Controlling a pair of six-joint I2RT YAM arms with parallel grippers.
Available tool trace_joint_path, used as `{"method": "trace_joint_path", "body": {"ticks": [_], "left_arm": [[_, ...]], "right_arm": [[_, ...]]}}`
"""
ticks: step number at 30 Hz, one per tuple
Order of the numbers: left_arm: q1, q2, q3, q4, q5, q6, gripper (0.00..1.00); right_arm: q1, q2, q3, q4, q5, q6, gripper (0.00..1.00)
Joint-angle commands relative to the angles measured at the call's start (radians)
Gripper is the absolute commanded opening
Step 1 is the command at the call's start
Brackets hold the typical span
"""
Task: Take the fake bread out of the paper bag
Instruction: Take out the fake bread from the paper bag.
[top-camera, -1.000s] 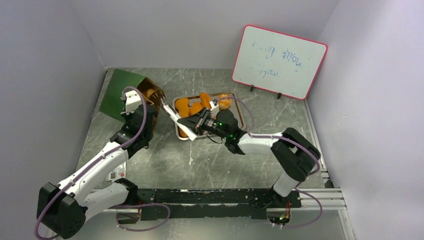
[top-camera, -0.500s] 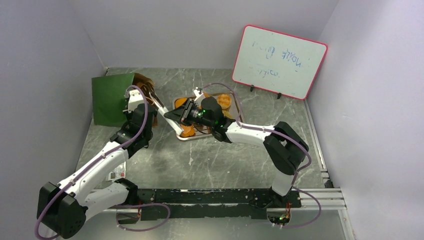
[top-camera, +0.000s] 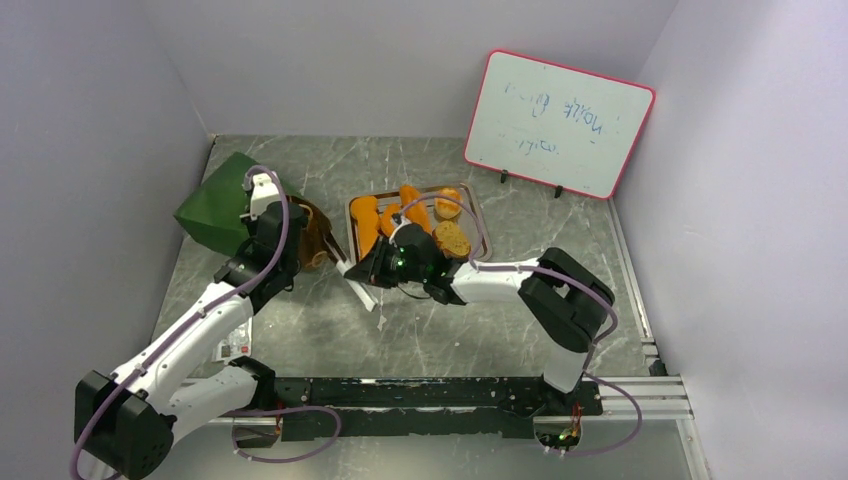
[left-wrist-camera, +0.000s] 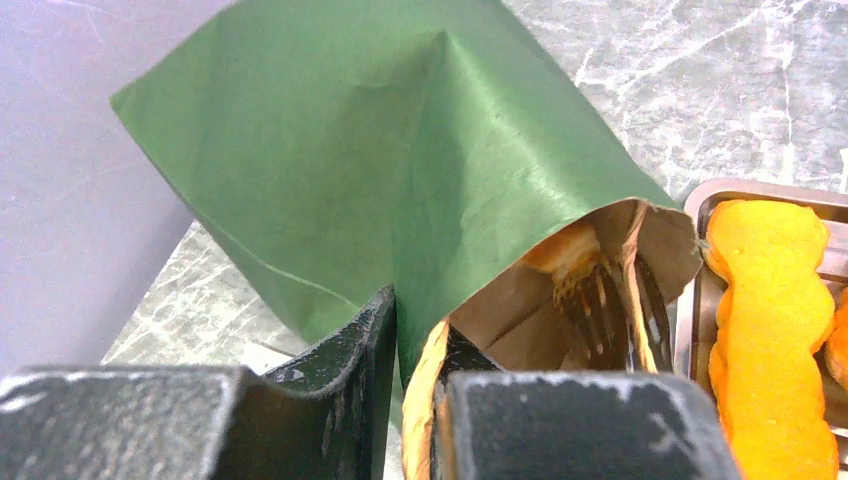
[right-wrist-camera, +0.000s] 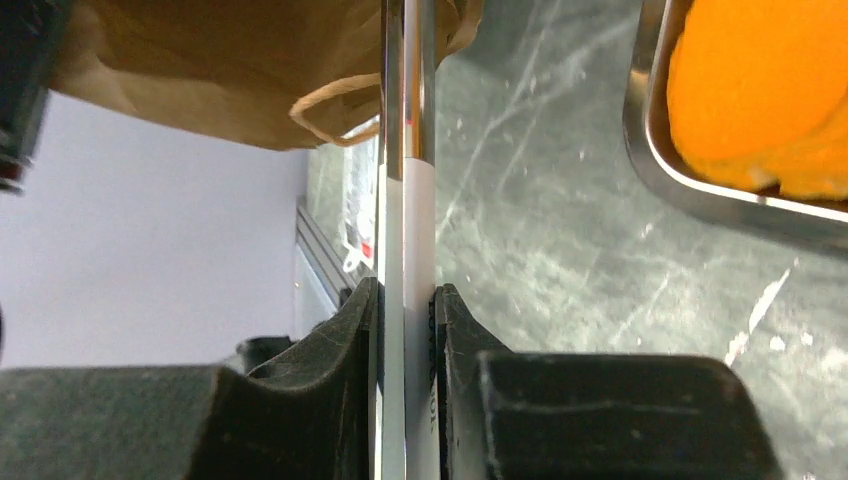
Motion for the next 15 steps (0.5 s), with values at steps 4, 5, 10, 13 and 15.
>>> {"method": "trace_joint_path", "body": {"ticks": [4, 5, 10, 13, 15], "left_arm": [[0.02, 0.022, 0.044, -0.012, 0.089, 0.013, 0.07], [0.02, 0.03, 0.046, -0.028, 0.094, 0.001, 0.07], [0.02, 0.018, 0.021, -0.047, 0.124, -0.037, 0.07], [0.018, 0.017, 0.019, -0.07, 0.132, -0.045, 0.07], [0.017, 0.015, 0.019, -0.077, 0.137, -0.045, 0.07]], "right_arm": [[0.02, -0.065, -0.056, -0.022, 0.025, -0.05, 0.1], [0.02, -0.065, -0.067, -0.011, 0.024, -0.044, 0.11], [0.02, -0.075, -0.088, -0.009, 0.026, -0.048, 0.15], [0.02, -0.077, -0.076, -0.038, 0.033, -0.068, 0.19], [0.019, -0.074, -0.074, -0.048, 0.034, -0.072, 0.23]]}}
